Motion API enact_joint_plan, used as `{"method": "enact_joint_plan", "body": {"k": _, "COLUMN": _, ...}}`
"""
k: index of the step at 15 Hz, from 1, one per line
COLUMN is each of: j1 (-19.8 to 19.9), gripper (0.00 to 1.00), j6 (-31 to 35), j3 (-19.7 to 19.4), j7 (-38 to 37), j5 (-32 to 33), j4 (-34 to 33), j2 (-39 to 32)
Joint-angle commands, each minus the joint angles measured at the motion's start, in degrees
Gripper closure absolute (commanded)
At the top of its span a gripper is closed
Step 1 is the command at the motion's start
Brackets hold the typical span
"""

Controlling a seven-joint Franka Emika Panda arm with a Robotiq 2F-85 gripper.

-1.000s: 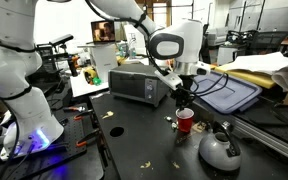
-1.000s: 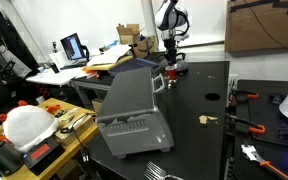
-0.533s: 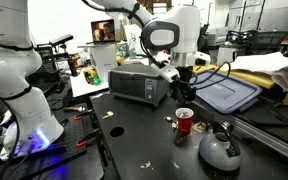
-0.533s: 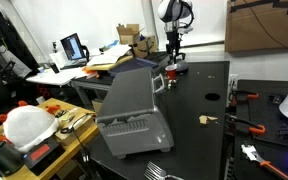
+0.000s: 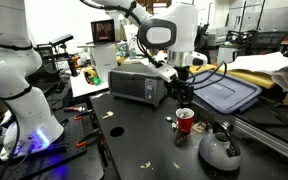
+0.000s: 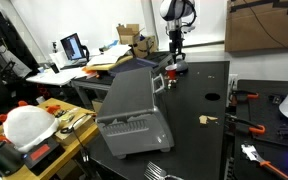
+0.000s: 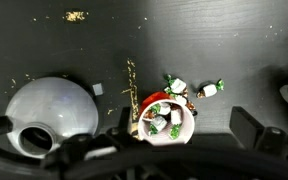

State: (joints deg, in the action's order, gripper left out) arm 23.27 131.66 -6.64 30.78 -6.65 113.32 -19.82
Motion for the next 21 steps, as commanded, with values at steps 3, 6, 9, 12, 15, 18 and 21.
{"method": "enact_joint_plan", "body": {"k": 3, "j1": -0.9, "gripper": 0.00, "j6": -2.8, "j3": -0.7, "j7": 6.0, "j5": 3.4, "j4": 3.0, "j2": 5.7}}
{"method": "enact_joint_plan", "body": {"k": 6, "j1": -1.3, "gripper": 0.00, "j6": -2.3, "j3": -0.5, "j7": 8.7, "j5": 3.4, "j4": 3.3, "j2": 6.3}}
{"method": "enact_joint_plan", "body": {"k": 9, "j1": -1.6, "gripper": 0.00, "j6": -2.1, "j3": -0.6, "j7": 11.2, "j5": 2.7, "j4": 4.3, "j2": 7.4}}
{"method": "enact_joint_plan", "body": {"k": 12, "j1": -2.4, "gripper": 0.00, "j6": -2.2, "j3": -1.1, "j7": 8.4, "j5": 2.8, "j4": 2.4, "j2": 5.0}}
{"method": "enact_joint_plan", "body": {"k": 15, "j1": -3.0, "gripper": 0.00, "j6": -2.1, "j3": -1.0, "j7": 8.4, "j5": 2.8, "j4": 3.2, "j2": 4.9}}
{"method": "enact_joint_plan", "body": {"k": 18, "j1": -3.0, "gripper": 0.00, "j6": -2.1, "j3": -1.0, "j7": 8.5, "j5": 2.8, "j4": 3.3, "j2": 4.9}}
{"method": "enact_joint_plan", "body": {"k": 21, "j1": -2.7, "gripper": 0.00, "j6": -2.4, "j3": -0.7, "j7": 9.4, "j5": 1.5, "j4": 2.3, "j2": 4.5}}
